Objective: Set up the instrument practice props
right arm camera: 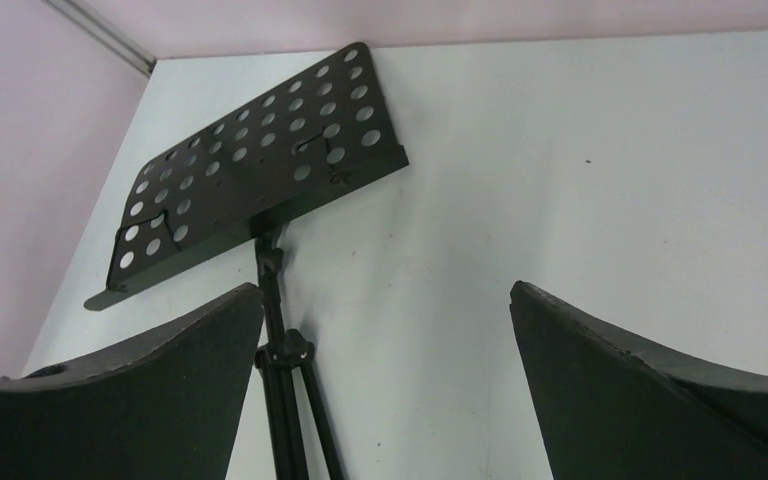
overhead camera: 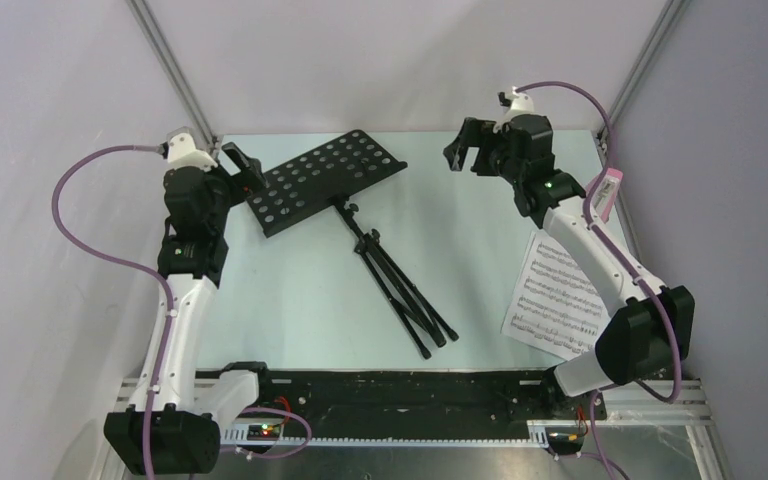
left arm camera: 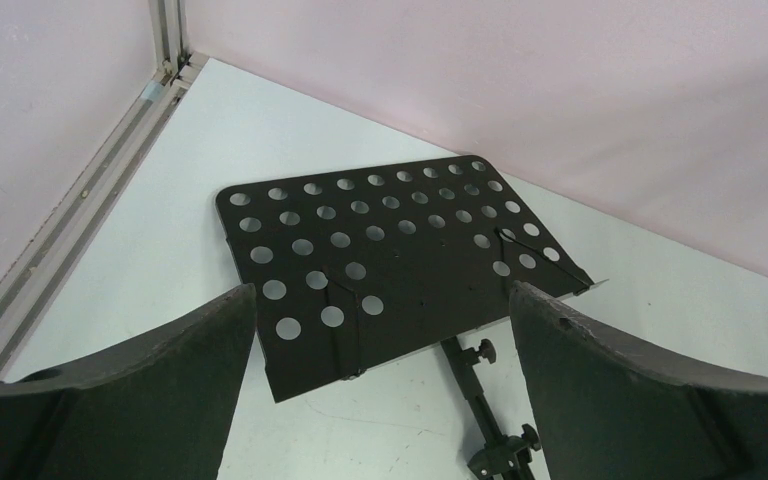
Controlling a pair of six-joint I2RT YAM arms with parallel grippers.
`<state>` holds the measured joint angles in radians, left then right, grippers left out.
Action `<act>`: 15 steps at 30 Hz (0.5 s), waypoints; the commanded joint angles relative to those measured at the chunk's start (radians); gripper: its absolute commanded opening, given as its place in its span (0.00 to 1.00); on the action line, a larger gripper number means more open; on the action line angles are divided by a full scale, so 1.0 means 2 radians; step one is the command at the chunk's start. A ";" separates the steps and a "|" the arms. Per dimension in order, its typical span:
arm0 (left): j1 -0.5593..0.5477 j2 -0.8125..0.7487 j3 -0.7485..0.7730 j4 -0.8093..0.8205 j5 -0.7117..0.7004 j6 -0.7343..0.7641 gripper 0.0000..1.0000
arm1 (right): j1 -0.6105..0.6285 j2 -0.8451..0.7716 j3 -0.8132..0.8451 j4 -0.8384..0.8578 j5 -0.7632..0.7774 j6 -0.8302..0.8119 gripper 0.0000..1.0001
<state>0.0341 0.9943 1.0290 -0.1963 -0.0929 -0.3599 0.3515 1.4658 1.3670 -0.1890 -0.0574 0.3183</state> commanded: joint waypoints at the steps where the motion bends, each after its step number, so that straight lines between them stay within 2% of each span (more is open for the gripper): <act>1: -0.001 -0.002 0.003 0.022 0.013 -0.010 1.00 | 0.011 0.008 0.002 0.013 -0.005 0.004 0.99; 5: -0.001 0.001 -0.002 0.031 0.030 -0.011 1.00 | 0.014 0.019 0.002 0.012 -0.011 0.008 0.99; 7: -0.001 0.003 -0.006 0.037 0.050 -0.005 1.00 | 0.017 0.026 0.002 0.011 -0.039 0.000 0.99; 10: -0.003 0.007 -0.016 0.054 0.139 0.009 1.00 | 0.036 0.034 0.002 0.001 -0.043 -0.038 0.99; 15: -0.009 0.030 -0.033 0.057 0.207 -0.016 1.00 | 0.079 0.069 0.008 -0.027 -0.085 -0.090 0.99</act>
<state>0.0288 1.0241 0.9909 -0.1242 0.1596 -0.3660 0.4393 1.5501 1.3670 -0.2031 -0.1314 0.2440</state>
